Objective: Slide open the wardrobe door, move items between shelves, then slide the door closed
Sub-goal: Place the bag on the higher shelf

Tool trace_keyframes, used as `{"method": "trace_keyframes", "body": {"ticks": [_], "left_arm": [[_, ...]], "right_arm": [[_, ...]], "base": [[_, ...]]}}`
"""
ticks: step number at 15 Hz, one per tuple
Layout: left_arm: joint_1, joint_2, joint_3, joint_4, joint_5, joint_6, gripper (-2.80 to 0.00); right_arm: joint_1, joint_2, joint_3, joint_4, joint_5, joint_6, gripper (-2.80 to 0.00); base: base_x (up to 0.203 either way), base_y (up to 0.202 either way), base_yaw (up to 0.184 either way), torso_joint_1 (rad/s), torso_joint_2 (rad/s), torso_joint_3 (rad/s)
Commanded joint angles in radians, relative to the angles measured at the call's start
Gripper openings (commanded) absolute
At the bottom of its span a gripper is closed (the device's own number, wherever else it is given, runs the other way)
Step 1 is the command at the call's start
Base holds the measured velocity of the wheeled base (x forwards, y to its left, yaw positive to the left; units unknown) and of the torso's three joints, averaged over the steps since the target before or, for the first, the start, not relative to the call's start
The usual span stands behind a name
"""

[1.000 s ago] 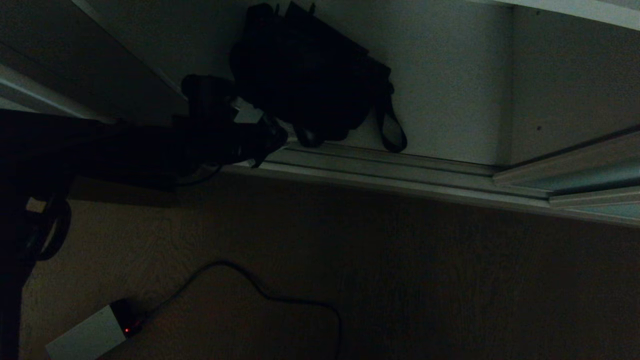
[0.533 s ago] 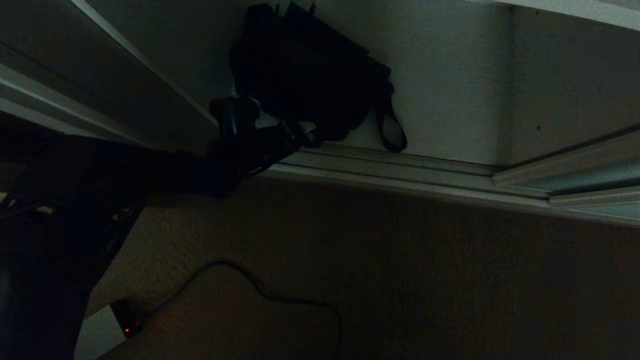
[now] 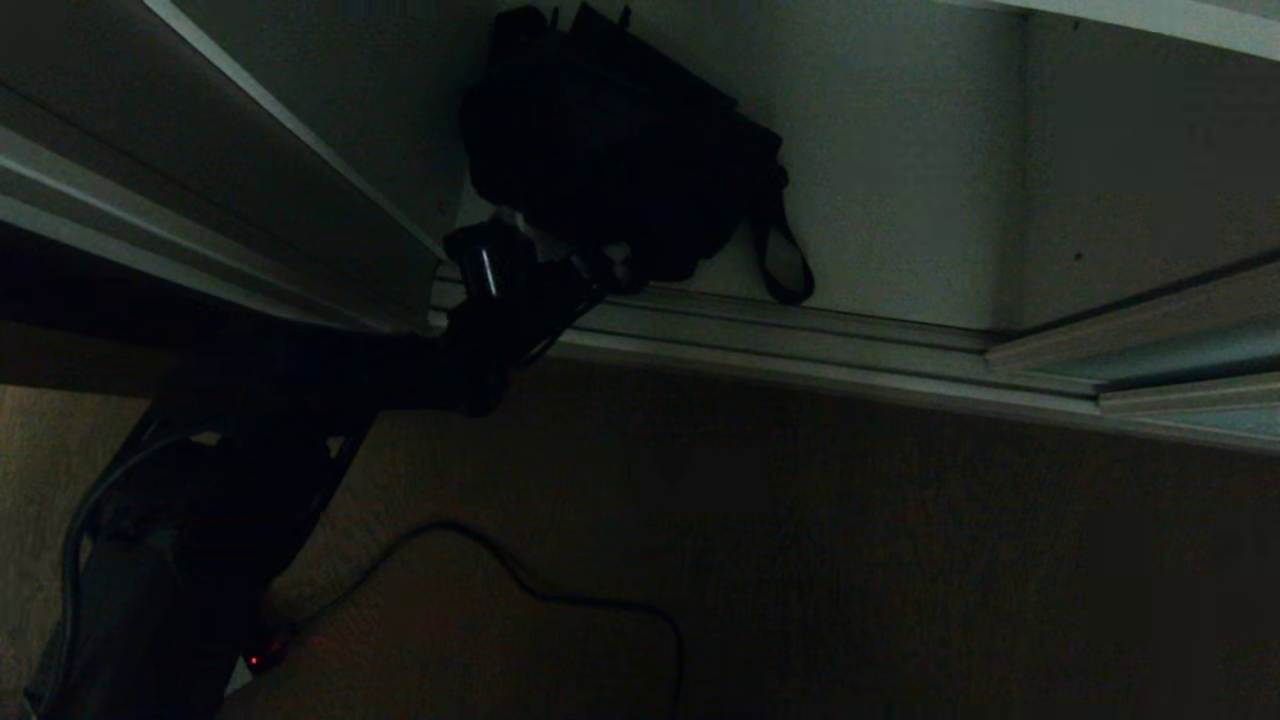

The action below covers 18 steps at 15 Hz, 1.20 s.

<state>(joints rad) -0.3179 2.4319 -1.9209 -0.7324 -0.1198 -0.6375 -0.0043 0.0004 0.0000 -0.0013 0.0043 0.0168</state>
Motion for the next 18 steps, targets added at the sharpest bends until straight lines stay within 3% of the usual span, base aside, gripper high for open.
{"method": "trace_keyframes", "body": {"ticks": [1, 11, 12, 18], "left_arm": [[-0.003, 0.009, -0.005, -0.055, -0.004, 0.004, 0.00], [-0.013, -0.016, -0.010, -0.059, -0.064, 0.005, 0.00], [-0.012, -0.019, -0.010, -0.060, -0.108, 0.008, 0.00], [-0.012, -0.040, 0.000, -0.088, -0.107, 0.009, 0.00]], "right_arm": [[0.000, 0.000, 0.000, 0.000, 0.001, 0.000, -2.80], [0.000, -0.001, 0.000, 0.000, 0.000, 0.000, -2.80], [0.000, 0.000, 0.000, 0.000, 0.002, 0.000, -2.80], [0.000, 0.000, 0.000, 0.000, 0.002, 0.000, -2.80]], "base": [[0.000, 0.000, 0.000, 0.000, 0.00, 0.000], [0.000, 0.000, 0.000, 0.000, 0.00, 0.000], [0.000, 0.000, 0.000, 0.000, 0.00, 0.000], [0.000, 0.000, 0.000, 0.000, 0.00, 0.000]]}}
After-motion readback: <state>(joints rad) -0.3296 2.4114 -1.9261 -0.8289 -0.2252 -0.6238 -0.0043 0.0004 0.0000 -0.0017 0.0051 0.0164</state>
